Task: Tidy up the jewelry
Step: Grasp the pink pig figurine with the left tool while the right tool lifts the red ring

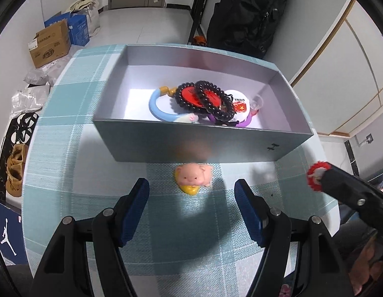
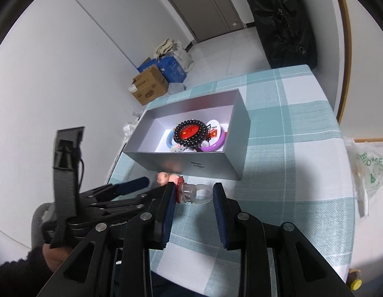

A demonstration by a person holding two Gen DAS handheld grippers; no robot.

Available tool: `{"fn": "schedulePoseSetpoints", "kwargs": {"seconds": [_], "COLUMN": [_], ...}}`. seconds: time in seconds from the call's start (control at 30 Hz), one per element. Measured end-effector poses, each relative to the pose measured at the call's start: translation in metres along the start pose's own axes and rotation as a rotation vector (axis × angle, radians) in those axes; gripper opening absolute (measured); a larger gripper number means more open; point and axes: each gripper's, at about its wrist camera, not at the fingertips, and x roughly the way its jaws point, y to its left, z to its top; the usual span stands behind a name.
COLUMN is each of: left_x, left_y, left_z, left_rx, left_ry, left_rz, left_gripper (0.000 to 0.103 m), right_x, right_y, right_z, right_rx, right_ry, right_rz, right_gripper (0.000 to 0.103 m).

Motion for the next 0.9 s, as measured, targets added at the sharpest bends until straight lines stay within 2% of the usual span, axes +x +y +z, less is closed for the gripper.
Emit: {"fn": "schedulePoseSetpoints", "kwargs": {"seconds": [0.23,0.3,0.43,0.5,0.57,0.67,0.9], "left_x": [0.002,0.003,0.004,0.004,0.005,0.005,0.003], "left_y": [-0.004,-0.008,-0.013,-0.014,-0.015,-0.016,-0.017], "left_z": [-0.002,-0.002,-0.001,-0.001,-0.001,-0.001,-0.002], "left_rx": [0.013,0.02,0.03,0.034,0.041,0.053,0.051], "left_ry": [-0.004,-0.005,-0.006,-0.003,0.0,0.002,0.017], "left_rz": [0.038,0.041,0.043,0.036,0.039,0.065,0.003], "left_gripper": [0.065,0.055,0.05,0.04,0.038,0.026,0.026], "right_x": [-0.014,-0.015,-0.017,-0.018,-0.018,-0.016,-0.01], "right_y": [-0.009,-0.01,-0.014,-0.015,-0.015,-0.013,-0.011], "right_z": [0.002,0.001,0.001,0.002,0.002,0.002,0.001], "right_rx": [0.024,0.026,0.037,0.041,0.041,0.036,0.025], "right_ry": [-0.02,-0.016,-0.017,-0.017,-0.02,-0.016,-0.005], "right_rz": [0.019,0.018,0.017,0.02,0.02,0.024,0.021], "right_gripper": [0.029,0.029,0.029,0.029,0.029,0.029,0.029]}}
